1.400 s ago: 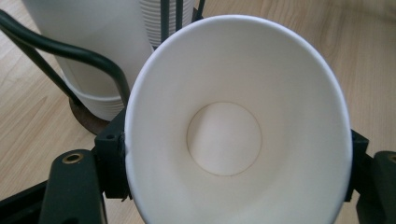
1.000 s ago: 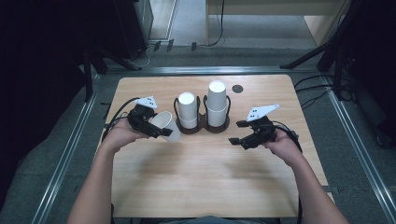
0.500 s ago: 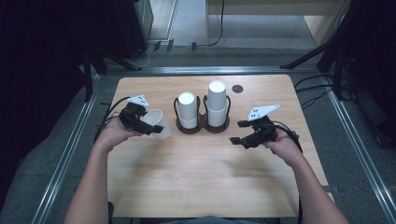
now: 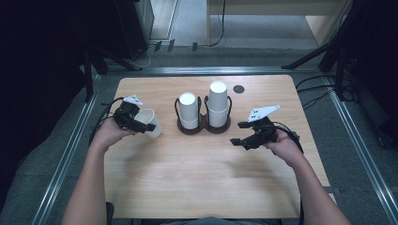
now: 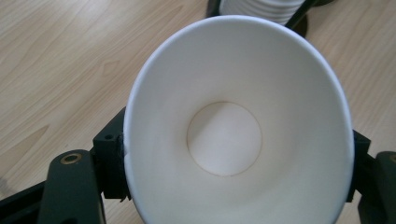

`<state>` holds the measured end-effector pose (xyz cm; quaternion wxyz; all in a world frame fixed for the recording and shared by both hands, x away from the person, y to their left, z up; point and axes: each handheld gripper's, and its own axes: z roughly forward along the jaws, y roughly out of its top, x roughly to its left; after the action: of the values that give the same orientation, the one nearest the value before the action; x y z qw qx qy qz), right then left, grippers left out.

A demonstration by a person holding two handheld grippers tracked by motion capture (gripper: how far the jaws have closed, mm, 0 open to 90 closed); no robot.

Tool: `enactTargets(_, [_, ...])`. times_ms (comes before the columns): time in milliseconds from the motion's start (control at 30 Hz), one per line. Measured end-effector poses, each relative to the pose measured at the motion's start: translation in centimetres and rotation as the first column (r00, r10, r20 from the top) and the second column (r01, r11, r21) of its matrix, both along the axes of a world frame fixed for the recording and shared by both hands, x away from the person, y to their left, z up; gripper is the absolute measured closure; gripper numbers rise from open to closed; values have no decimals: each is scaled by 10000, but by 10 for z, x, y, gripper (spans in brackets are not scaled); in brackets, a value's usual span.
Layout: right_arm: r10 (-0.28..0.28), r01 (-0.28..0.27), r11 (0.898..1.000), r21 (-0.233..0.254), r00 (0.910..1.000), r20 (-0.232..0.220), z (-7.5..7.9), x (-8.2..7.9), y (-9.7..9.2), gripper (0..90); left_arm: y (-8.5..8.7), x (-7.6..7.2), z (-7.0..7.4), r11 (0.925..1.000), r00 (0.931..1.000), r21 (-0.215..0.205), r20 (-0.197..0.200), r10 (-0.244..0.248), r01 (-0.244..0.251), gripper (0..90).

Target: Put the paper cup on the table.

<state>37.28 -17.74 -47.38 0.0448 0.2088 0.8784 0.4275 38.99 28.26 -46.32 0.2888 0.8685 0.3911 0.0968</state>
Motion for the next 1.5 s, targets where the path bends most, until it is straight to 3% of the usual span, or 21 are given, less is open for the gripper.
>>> enactTargets(233, [78,-78,10000,18,9999,-106,-1,-1,2,222,13,5,-6,9968,9971,263,-58,762,-760,227])
enactTargets(500, [259,-258,9997,40,9995,-171,-3,-2,6,222,23,9,-12,9852,9877,802,-262,1540,-1515,213])
enactTargets(900, [245,-245,9997,-5,9995,-183,-4,-1,6,222,23,10,-19,9818,9861,976,-168,1650,-1627,198])
enactTargets(1200, [190,-189,9998,36,9997,-144,-3,-1,5,222,20,12,-22,9842,9856,806,-489,1617,-1575,156])
enactTargets(1500, [207,-207,9998,7,9997,-143,-3,-1,5,222,21,10,-17,9856,9856,453,-400,1645,-1627,129])
